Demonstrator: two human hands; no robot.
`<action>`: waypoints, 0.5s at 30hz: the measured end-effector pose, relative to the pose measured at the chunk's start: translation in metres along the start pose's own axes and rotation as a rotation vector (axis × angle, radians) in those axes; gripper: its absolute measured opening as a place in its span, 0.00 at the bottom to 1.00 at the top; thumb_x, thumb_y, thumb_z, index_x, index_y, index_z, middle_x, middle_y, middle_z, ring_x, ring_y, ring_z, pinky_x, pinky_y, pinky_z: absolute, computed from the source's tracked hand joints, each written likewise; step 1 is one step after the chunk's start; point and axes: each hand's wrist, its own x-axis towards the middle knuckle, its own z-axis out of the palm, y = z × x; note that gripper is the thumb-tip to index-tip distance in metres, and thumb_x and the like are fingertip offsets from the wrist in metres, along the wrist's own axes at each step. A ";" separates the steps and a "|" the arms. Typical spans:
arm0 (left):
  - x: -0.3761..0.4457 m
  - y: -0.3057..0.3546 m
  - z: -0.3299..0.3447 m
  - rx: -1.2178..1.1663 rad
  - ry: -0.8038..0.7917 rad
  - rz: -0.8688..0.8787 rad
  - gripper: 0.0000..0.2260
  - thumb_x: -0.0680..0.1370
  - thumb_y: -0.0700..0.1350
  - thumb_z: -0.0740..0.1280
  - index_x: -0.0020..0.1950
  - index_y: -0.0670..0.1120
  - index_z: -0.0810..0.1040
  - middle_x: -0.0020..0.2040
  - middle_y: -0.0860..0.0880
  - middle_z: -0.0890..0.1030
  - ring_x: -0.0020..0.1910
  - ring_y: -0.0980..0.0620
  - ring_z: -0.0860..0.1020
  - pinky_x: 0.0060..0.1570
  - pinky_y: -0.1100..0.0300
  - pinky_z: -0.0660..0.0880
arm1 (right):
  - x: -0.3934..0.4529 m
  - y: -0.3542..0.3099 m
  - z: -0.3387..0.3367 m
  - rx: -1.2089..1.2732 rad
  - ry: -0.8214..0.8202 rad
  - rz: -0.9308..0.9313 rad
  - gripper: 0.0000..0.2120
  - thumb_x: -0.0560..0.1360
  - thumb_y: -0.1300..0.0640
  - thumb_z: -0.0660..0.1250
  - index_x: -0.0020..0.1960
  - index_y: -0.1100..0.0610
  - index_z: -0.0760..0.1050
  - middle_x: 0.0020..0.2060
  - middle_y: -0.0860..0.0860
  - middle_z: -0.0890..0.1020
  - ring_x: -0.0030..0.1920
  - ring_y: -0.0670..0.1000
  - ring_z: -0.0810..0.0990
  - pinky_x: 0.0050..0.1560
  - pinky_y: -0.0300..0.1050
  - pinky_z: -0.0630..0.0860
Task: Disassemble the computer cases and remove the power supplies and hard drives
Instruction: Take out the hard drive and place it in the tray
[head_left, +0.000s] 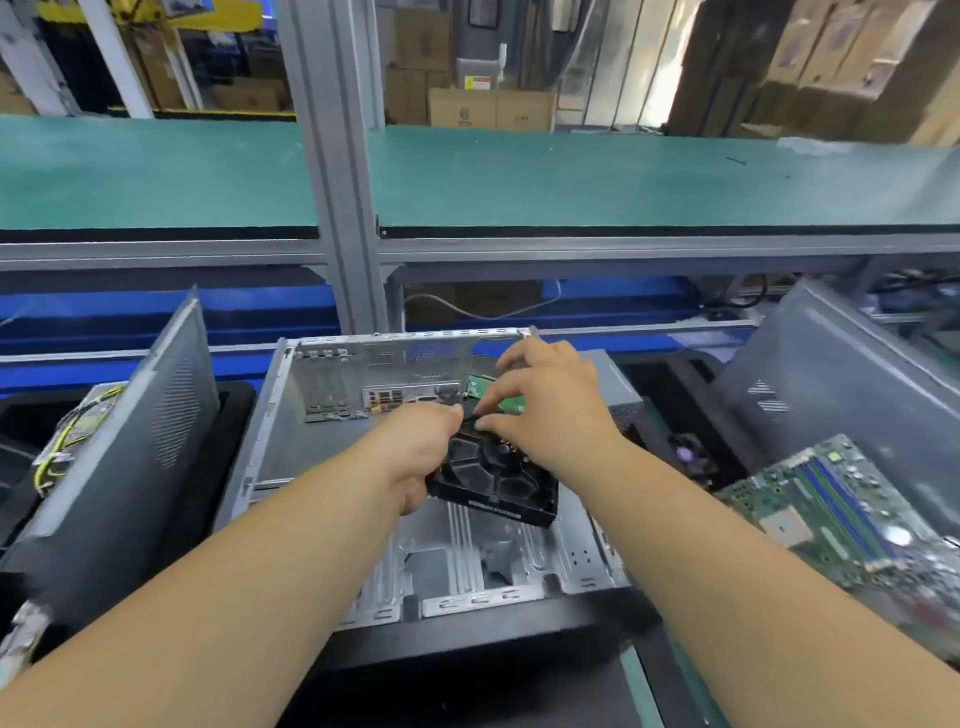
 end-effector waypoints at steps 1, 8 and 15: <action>-0.002 -0.001 0.006 -0.001 -0.011 0.005 0.11 0.85 0.45 0.58 0.59 0.41 0.76 0.43 0.42 0.82 0.37 0.44 0.81 0.36 0.55 0.79 | -0.004 0.003 -0.003 -0.025 0.007 -0.004 0.06 0.69 0.40 0.76 0.43 0.39 0.84 0.55 0.39 0.73 0.59 0.49 0.67 0.61 0.49 0.61; -0.012 -0.010 0.049 0.030 -0.035 0.004 0.15 0.85 0.47 0.58 0.68 0.41 0.73 0.60 0.38 0.80 0.57 0.38 0.80 0.59 0.42 0.77 | -0.034 0.030 -0.022 -0.065 0.042 0.116 0.05 0.69 0.39 0.75 0.40 0.38 0.83 0.51 0.39 0.76 0.57 0.46 0.70 0.56 0.48 0.56; -0.009 -0.019 0.099 0.125 -0.090 0.028 0.20 0.83 0.50 0.60 0.71 0.42 0.70 0.69 0.37 0.73 0.68 0.35 0.72 0.67 0.39 0.69 | -0.065 0.074 -0.036 -0.143 0.054 0.031 0.03 0.72 0.44 0.73 0.44 0.42 0.81 0.50 0.39 0.73 0.55 0.45 0.70 0.54 0.46 0.51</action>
